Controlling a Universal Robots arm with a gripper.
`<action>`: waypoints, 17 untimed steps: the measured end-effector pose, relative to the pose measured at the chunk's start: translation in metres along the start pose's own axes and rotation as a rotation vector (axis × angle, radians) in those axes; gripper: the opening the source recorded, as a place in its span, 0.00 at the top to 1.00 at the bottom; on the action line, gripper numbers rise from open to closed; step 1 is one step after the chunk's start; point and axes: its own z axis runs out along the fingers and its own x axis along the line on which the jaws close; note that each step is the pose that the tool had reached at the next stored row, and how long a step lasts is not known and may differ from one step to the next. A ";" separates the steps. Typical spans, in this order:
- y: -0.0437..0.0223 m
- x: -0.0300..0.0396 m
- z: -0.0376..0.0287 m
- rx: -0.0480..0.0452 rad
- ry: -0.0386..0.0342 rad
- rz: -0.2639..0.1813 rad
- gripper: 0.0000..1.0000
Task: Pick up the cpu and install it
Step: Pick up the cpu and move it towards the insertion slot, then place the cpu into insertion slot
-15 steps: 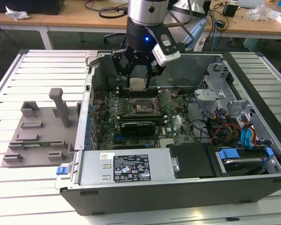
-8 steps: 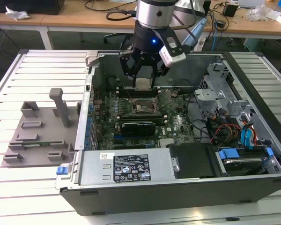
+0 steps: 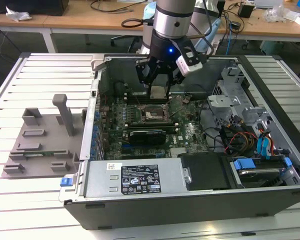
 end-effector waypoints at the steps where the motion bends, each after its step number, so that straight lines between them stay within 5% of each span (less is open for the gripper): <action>1: 0.0000 0.0000 0.0002 -0.0002 -0.0001 0.000 0.45; 10: 0.0000 0.0000 0.0005 -0.0001 -0.0001 0.000 0.45; 11: 0.0001 0.0000 0.0009 0.0005 -0.0214 0.000 0.45; 14: 0.0000 0.0000 0.0010 0.0027 -0.0633 0.000 0.45; 17: 0.0000 0.0000 0.0010 0.0029 -0.0664 0.001 0.45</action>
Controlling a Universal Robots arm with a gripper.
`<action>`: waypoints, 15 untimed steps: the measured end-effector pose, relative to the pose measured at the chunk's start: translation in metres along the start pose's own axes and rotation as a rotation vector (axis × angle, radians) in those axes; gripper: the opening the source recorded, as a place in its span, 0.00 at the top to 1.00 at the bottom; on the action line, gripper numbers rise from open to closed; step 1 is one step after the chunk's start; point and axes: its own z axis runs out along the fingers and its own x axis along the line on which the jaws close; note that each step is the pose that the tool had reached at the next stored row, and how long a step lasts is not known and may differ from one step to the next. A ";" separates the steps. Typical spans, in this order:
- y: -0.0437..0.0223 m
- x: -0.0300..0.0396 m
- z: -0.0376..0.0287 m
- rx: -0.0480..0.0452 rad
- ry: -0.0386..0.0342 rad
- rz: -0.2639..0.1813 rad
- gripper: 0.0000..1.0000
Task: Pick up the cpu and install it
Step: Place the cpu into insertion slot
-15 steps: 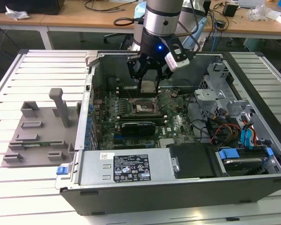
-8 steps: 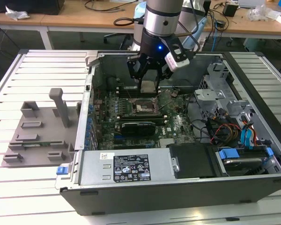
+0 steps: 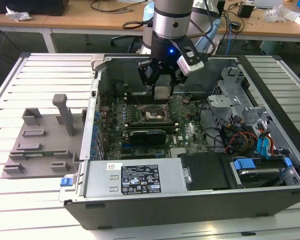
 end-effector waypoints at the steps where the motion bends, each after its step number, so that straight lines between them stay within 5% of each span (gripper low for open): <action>1: 0.0000 0.0000 0.0000 0.0001 -0.0007 0.002 0.45; 4: 0.0000 0.0000 0.0001 0.0037 0.0002 0.074 0.45; 15: 0.0000 0.0000 0.0003 0.0106 0.0017 0.196 0.45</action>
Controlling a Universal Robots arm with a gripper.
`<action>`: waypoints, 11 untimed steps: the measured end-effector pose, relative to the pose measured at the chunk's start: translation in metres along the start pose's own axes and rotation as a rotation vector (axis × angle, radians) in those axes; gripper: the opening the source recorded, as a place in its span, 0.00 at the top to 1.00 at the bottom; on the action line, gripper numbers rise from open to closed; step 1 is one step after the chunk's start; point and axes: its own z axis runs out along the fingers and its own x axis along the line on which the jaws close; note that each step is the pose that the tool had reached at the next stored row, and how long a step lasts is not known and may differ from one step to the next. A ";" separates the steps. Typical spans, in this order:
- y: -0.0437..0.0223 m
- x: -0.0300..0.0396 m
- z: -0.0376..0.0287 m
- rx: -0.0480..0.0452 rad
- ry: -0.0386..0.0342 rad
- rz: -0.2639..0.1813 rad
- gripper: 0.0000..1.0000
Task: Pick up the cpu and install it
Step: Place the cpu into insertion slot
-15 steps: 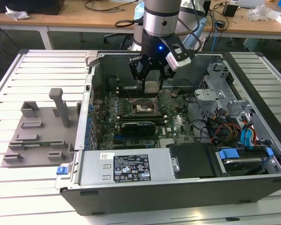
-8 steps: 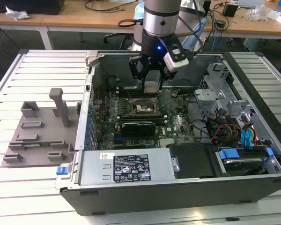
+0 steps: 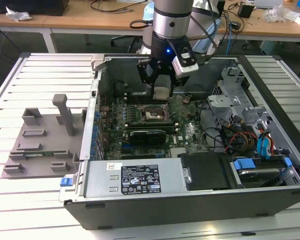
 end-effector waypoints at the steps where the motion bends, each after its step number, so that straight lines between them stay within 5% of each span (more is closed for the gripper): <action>1: 0.0000 0.0000 0.0000 0.0006 0.0001 0.006 0.45; 11: 0.0000 0.0000 0.0001 0.0038 0.0011 0.083 0.45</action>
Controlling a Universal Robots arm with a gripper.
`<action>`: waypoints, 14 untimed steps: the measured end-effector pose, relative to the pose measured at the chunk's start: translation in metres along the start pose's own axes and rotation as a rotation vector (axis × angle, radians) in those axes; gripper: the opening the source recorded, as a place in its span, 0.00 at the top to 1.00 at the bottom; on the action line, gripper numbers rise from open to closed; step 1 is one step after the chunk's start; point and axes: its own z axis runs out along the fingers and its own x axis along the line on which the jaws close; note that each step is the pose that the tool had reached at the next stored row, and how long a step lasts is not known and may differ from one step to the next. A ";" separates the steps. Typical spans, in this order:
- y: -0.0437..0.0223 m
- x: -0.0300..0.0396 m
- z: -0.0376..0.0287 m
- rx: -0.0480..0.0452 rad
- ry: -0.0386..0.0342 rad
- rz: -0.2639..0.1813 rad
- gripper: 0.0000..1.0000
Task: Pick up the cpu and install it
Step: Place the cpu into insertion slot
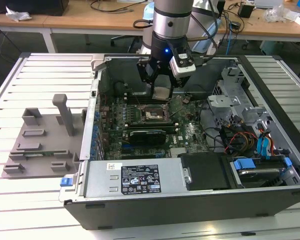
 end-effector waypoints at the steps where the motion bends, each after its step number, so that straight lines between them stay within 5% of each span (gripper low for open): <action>1: 0.0000 0.0000 0.0000 0.0002 0.0001 0.006 0.45; 14: -0.0001 0.0003 0.0001 0.0043 0.0020 0.122 0.45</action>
